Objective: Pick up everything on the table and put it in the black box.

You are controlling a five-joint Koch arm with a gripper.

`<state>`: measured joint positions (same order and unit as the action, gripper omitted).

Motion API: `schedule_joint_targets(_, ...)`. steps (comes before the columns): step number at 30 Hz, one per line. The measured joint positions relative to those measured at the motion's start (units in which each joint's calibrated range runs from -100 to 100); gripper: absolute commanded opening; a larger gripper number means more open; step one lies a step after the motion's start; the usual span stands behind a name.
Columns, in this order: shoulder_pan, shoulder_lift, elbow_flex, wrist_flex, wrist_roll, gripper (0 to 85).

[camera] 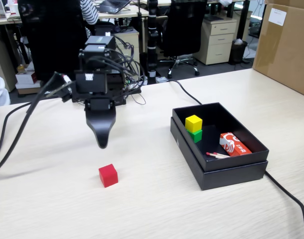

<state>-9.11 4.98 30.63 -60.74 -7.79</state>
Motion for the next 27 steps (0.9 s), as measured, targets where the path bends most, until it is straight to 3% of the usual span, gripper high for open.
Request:
schedule_joint_targets(16,0.24,21.23,9.49,0.00,-0.63,46.5)
schedule_joint_targets(20,0.44,23.17,9.77,0.00,-0.63,36.8)
schedule_joint_targets(26,0.59,24.47,10.95,0.00,-0.49,1.6)
schedule_joint_targets(27,0.59,24.60,11.14,0.00,0.10,0.9)
